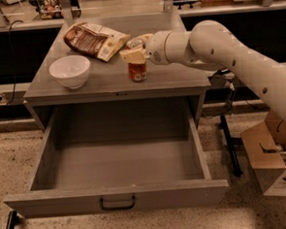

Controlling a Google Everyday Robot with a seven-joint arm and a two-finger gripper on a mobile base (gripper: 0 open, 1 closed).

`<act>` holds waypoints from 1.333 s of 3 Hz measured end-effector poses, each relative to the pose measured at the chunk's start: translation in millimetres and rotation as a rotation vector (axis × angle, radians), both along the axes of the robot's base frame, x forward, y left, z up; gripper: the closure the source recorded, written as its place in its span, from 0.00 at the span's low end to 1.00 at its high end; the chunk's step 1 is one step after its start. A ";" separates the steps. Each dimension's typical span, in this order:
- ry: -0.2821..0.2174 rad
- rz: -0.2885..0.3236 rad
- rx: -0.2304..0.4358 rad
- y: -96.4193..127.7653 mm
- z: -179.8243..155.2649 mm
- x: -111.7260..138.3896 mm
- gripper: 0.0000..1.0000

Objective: Place coke can into top drawer

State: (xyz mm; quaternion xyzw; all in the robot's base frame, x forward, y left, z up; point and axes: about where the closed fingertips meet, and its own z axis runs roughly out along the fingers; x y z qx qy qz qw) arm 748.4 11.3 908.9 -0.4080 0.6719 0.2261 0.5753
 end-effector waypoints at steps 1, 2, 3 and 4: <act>-0.036 0.061 0.001 12.6 13.3 -5.1 1.00; -0.084 0.158 0.024 29.1 40.0 -19.3 1.00; -0.053 0.198 0.045 21.7 37.8 -31.5 1.00; 0.008 0.208 0.055 -0.6 19.1 -51.8 1.00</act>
Offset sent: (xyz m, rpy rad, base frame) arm -0.0415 0.0451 0.0775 0.0545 -0.1488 0.2915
